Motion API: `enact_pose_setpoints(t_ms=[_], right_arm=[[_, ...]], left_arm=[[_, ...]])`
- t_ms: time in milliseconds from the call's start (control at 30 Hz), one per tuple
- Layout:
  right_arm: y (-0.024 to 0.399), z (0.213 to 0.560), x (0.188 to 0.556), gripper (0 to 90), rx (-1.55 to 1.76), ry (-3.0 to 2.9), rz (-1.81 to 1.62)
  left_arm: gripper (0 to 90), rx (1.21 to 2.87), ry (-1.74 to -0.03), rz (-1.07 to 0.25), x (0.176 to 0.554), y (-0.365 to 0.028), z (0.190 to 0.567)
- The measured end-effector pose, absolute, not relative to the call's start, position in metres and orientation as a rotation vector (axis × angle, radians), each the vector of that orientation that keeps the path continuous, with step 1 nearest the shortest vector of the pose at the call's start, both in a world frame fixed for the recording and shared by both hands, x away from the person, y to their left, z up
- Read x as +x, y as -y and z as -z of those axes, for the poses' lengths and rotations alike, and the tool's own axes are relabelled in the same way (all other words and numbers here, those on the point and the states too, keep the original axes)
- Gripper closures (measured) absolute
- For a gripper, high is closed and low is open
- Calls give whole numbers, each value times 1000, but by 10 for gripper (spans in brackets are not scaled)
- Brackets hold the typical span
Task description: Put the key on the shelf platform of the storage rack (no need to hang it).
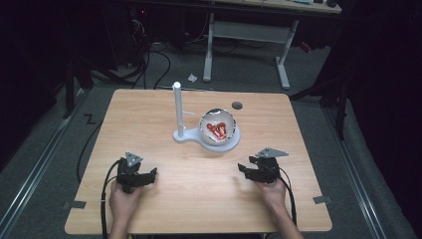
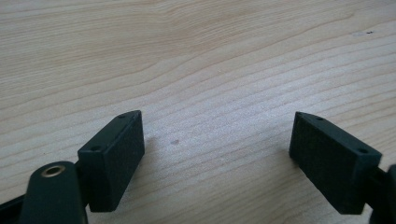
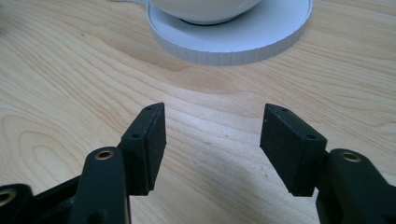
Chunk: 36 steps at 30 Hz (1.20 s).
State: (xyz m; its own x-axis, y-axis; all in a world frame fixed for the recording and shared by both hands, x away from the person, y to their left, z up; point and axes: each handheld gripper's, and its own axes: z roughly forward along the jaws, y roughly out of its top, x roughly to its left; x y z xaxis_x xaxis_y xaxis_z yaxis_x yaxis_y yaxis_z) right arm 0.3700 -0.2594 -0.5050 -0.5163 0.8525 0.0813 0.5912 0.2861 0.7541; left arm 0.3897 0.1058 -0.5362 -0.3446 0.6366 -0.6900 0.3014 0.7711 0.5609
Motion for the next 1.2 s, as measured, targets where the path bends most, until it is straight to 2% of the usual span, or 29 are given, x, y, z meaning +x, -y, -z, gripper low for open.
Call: enact_pose_setpoints(t_ms=[833, 1200], right_arm=[[252, 522, 380, 412, 1309, -2218, -978], [248, 531, 381, 384, 1270, -2225, -940]], left_arm=[[184, 706, -1948, -412, 390, -106, 536], [183, 696, -1956, -407, 390, -105, 536]])
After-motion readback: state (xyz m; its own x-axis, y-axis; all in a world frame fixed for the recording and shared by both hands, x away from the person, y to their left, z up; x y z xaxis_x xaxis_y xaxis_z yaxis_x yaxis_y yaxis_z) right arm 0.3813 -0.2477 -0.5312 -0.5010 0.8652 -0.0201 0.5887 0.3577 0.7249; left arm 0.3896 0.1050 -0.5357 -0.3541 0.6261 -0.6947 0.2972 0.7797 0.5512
